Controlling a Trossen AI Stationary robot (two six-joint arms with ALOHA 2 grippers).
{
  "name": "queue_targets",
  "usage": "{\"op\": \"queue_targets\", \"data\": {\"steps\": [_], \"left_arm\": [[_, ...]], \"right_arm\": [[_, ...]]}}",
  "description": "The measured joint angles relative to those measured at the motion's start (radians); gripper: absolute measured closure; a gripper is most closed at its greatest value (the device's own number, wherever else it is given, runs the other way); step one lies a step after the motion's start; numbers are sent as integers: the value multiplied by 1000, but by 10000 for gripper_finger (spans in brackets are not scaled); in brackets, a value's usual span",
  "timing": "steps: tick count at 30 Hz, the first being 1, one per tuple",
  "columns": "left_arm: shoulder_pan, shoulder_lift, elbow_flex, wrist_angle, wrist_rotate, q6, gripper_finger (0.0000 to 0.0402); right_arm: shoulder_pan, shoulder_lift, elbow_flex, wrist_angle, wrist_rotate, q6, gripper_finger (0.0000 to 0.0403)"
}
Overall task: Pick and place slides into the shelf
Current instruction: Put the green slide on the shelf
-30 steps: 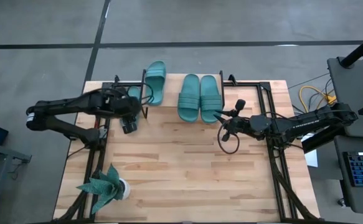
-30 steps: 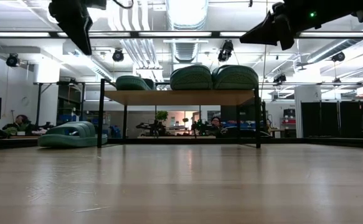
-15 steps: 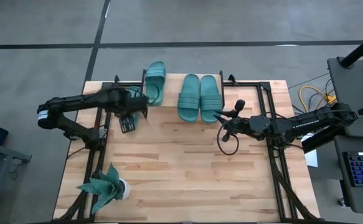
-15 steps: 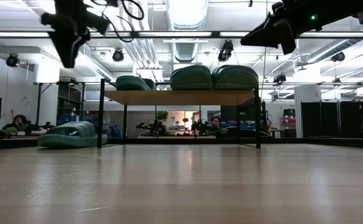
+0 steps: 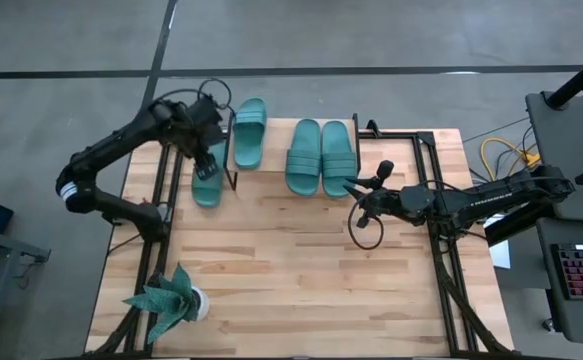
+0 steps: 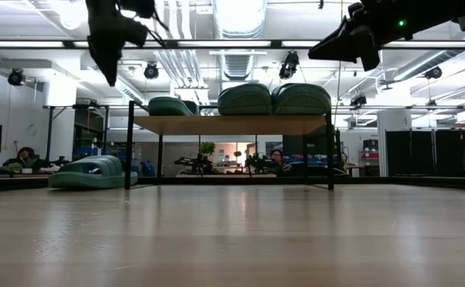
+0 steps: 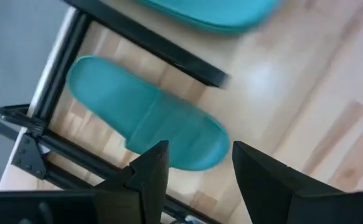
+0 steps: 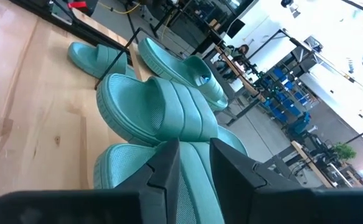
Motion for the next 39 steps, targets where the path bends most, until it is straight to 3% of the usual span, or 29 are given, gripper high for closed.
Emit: {"op": "queue_targets", "data": {"steps": [6, 12, 17, 23, 39], "left_arm": [[229, 73, 53, 4, 34, -43, 240], [393, 159, 52, 6, 177, -83, 240], [406, 248, 41, 5, 170, -59, 240], [411, 307, 58, 3, 28, -65, 240], [415, 337, -39, 70, 11, -5, 240]], "right_arm": [[0, 0, 0, -7, -1, 0, 330], [0, 0, 0, -11, -3, -7, 325], [0, 0, 0, -11, -3, -7, 319], [0, 0, 0, -14, -3, -7, 325], [0, 0, -2, -15, -2, -7, 318]]}}
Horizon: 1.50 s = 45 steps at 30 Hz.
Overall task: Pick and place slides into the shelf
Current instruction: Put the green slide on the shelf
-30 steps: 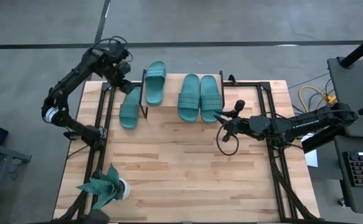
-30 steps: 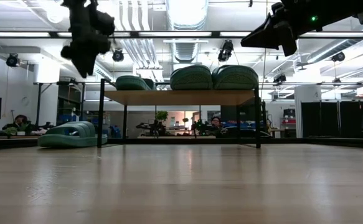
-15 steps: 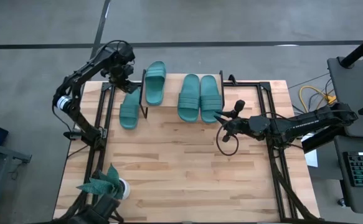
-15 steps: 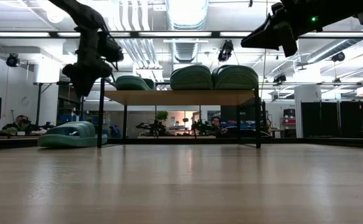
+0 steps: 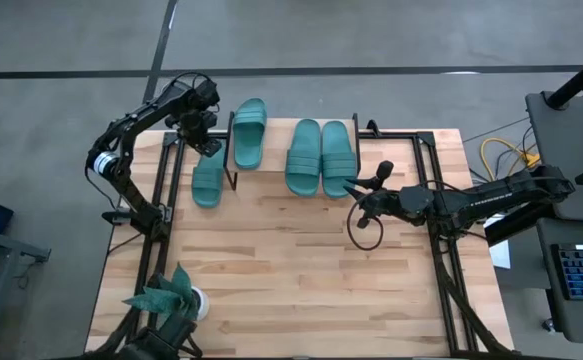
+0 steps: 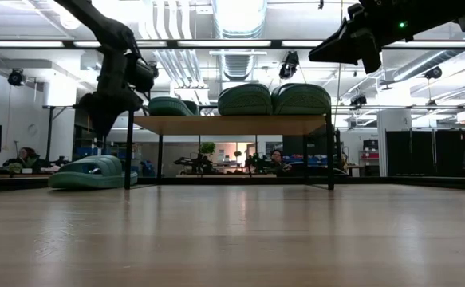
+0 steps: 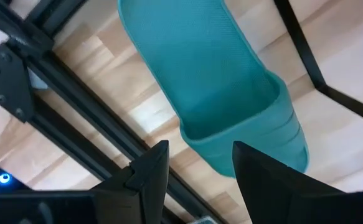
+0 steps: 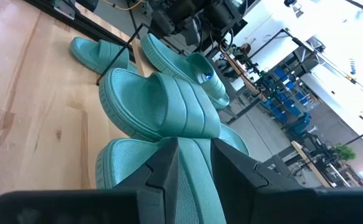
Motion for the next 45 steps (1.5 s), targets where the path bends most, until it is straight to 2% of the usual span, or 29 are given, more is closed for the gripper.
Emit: {"op": "queue_targets", "data": {"steps": [9, 14, 26, 34, 45], "left_arm": [[1, 2, -40, 49, 22, 57, 240], [1, 2, -82, 55, 92, 123, 240], [1, 2, -175, 116, 113, 165, 240], [1, 2, -180, 156, 182, 189, 240], [1, 59, -191, 188, 187, 204, 240]], "right_arm": [[0, 0, 0, -1, 1, 0, 328], [0, 0, 0, -4, 1, 0, 324], [0, 0, 0, -7, 1, 0, 319], [0, 0, 0, -20, 1, -5, 330], [0, 0, 0, -22, 1, -7, 321]]}}
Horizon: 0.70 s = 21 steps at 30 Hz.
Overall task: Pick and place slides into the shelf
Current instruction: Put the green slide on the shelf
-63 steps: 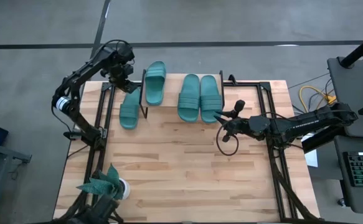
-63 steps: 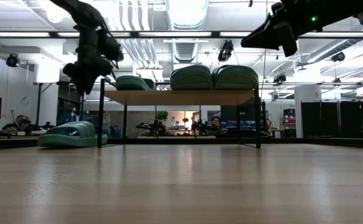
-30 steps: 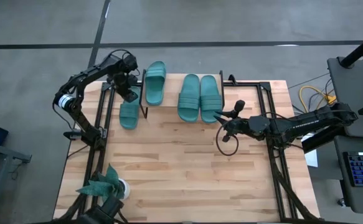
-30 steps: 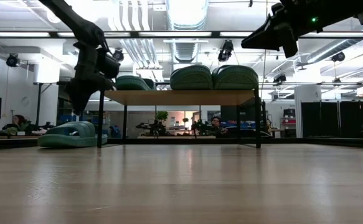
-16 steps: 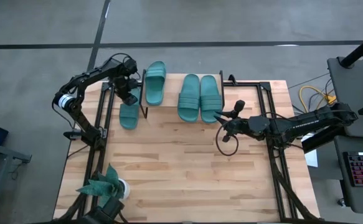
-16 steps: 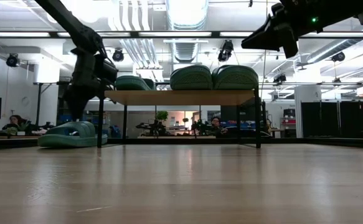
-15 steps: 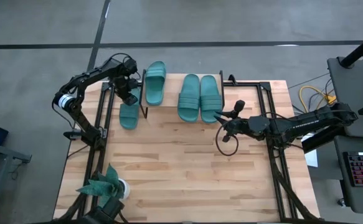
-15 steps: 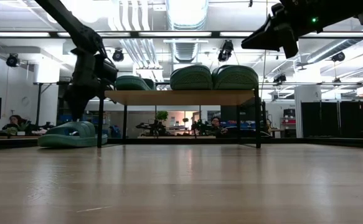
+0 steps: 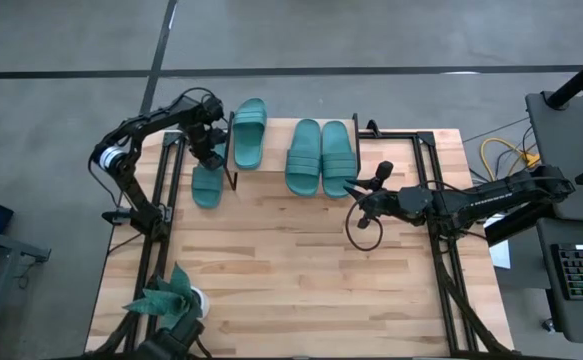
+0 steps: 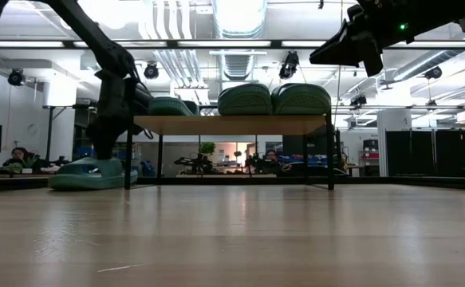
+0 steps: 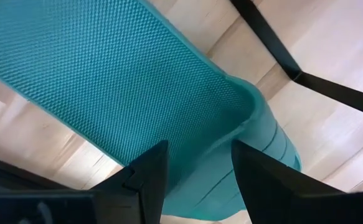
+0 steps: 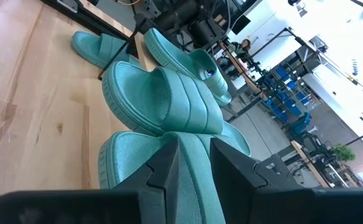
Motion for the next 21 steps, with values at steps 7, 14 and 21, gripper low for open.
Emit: {"op": "queue_targets", "data": {"steps": [7, 14, 21], "left_arm": [[1, 21, 1, -47, 2, 31, 240], [1, 22, 20, -80, 4, 56, 240], [1, 22, 25, -126, 27, 63, 240]], "right_arm": [[0, 0, 0, 0, 0, 0, 329], [0, 0, 0, 0, 0, 0, 325], [0, 0, 0, 0, 0, 0, 319]]}}
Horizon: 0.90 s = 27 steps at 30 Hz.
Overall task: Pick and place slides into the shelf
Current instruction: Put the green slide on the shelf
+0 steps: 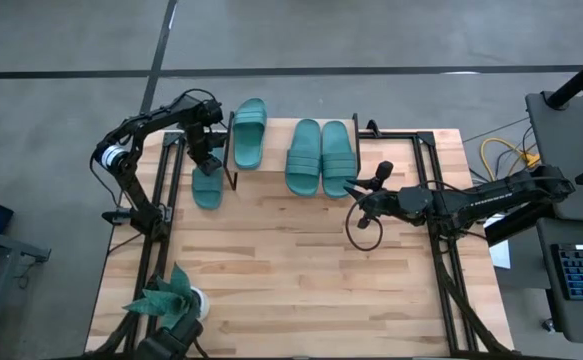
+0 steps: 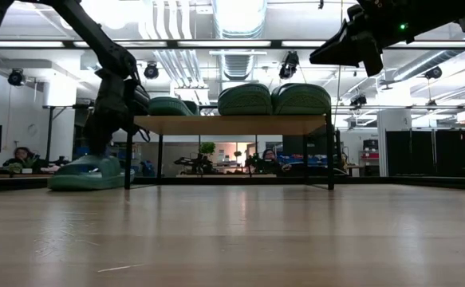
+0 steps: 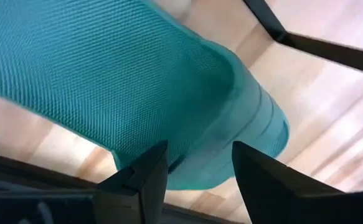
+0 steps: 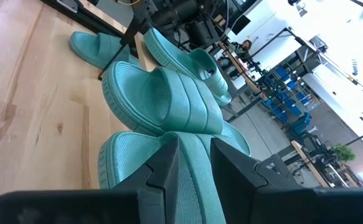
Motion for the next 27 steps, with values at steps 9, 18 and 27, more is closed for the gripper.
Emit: {"op": "queue_targets", "data": {"steps": [9, 18, 27], "left_arm": [[0, 0, 0, -23, 23, 16, 248], [0, 0, -1, -21, 22, 15, 273], [0, 0, -18, -21, 21, 13, 274]], "right_arm": [[0, 0, 0, 0, 0, 0, 332], [0, 0, 0, 0, 0, 0, 326], [0, 0, 0, 0, 0, 0, 324]]}}
